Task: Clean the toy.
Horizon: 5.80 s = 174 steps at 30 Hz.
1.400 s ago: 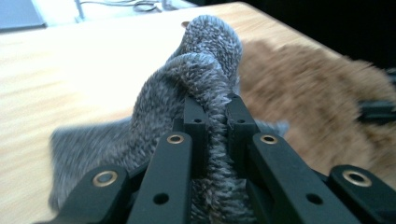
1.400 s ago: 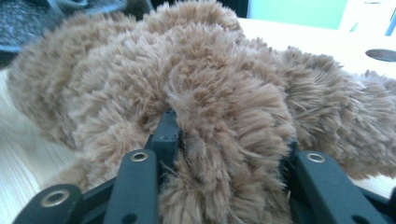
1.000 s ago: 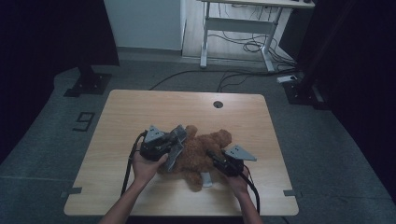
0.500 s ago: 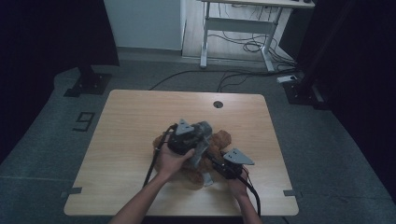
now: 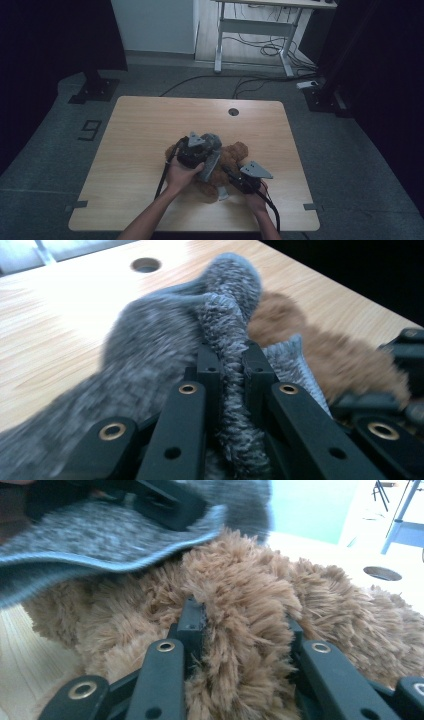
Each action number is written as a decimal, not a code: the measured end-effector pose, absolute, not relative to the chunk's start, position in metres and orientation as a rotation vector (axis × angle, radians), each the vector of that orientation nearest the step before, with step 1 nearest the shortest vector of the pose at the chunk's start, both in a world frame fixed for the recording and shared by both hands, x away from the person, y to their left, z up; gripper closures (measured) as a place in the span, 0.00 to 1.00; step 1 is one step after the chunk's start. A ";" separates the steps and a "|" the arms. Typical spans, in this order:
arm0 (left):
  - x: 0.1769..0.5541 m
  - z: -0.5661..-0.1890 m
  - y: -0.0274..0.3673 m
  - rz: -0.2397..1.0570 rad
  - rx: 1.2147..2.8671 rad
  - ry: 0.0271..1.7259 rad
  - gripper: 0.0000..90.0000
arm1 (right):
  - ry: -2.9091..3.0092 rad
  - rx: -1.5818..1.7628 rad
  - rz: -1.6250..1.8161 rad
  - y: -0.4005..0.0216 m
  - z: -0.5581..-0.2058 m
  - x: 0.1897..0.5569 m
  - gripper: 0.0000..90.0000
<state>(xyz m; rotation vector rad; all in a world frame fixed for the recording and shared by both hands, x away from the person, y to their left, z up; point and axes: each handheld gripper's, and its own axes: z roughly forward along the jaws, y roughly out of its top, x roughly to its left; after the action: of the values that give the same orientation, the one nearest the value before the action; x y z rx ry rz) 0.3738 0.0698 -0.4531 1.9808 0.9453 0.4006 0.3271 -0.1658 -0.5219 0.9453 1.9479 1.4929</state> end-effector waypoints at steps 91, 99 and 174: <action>0.323 -0.491 0.167 0.430 1.858 0.991 0.94 | 2.038 0.959 1.600 -0.179 -0.528 0.315 0.63; 0.325 -0.457 0.161 0.420 1.843 0.957 0.92 | 2.054 0.873 1.548 -0.177 -0.532 0.297 0.68; 0.366 -0.450 -0.005 0.381 2.030 0.828 0.92 | 2.067 0.712 1.414 -0.171 -0.545 0.314 0.65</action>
<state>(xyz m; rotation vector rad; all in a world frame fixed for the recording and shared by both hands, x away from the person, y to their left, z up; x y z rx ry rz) 0.3663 -0.0048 -0.4499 2.0300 0.8278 0.3810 0.3137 -0.1707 -0.5448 0.7118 2.0671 1.4144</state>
